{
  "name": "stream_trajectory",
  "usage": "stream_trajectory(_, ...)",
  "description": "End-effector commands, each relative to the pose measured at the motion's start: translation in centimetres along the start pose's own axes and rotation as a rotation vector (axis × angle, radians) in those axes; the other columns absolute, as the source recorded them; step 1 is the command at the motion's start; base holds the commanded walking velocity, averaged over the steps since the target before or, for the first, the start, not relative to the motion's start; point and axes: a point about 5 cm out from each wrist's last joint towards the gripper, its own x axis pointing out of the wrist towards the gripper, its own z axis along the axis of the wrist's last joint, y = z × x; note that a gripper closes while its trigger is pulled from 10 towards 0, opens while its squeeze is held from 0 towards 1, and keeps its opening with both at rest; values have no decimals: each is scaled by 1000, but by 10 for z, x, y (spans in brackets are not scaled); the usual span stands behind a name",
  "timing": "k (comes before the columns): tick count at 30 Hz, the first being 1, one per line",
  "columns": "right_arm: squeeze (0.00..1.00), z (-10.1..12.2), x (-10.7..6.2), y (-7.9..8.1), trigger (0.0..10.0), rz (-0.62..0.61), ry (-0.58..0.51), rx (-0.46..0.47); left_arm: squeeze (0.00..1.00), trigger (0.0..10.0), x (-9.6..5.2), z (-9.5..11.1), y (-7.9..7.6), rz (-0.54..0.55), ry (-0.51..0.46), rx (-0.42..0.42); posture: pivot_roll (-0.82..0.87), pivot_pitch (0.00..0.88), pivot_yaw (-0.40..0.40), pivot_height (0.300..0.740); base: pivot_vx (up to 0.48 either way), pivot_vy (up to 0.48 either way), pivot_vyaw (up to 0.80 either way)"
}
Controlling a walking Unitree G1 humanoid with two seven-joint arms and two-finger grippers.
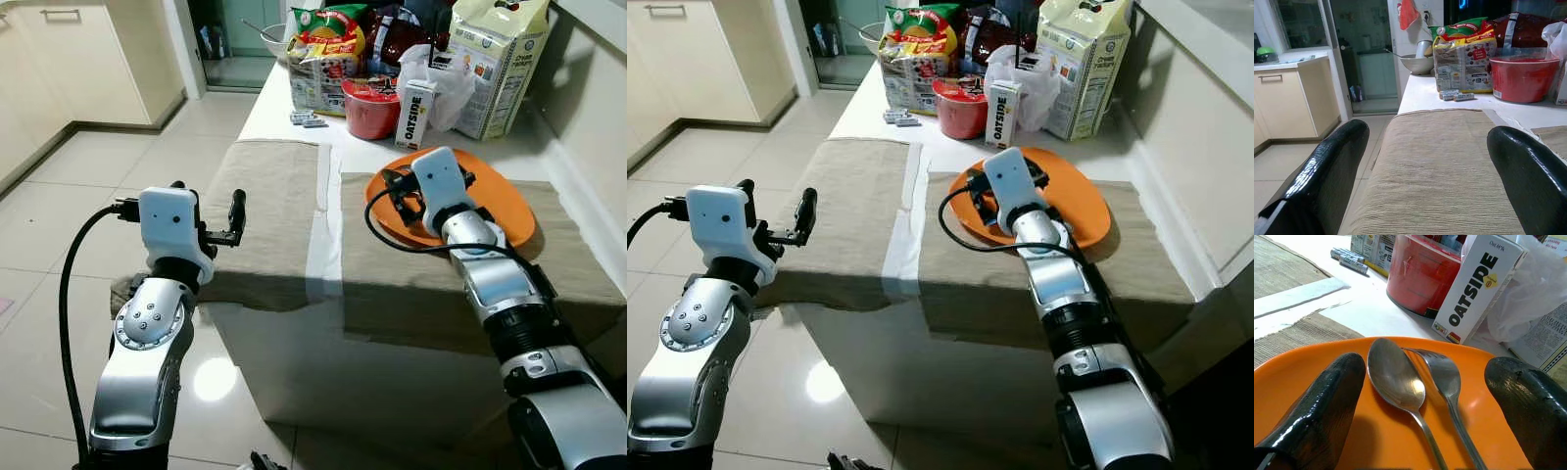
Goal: Setting the table
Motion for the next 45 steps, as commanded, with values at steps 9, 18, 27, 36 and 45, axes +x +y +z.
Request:
stream_trajectory(9, 1000, 5, 1, -8, 10000, -42, -6, 42, 0, 10000, 1, 6, 1, 1, -16, 13, -79, 0, 77, 740, 0, 0, 0)
stream_trajectory(18, 0, 9, 1, -4, 0, -15, -21, 61, 0, 10000, 1, 7, 2, 1, -17, 15, -78, 0, 79, 740, 0, 0, 0)
stream_trajectory(27, 0, 14, -1, -4, 0, -15, -47, 64, 0, 10000, 2, 7, 2, -3, -18, 18, -80, 0, 85, 740, 0, 0, 0)
stream_trajectory(36, 0, 18, -1, -3, 0, -10, -65, 53, 0, 10000, 3, 7, 3, -2, -18, 19, -78, 0, 85, 740, 0, 0, 0)
stream_trajectory(45, 0, 17, -1, -2, 0, -3, -61, 61, 0, 10000, 2, 8, 3, -1, -20, 23, -75, 0, 85, 740, 0, 0, 0)
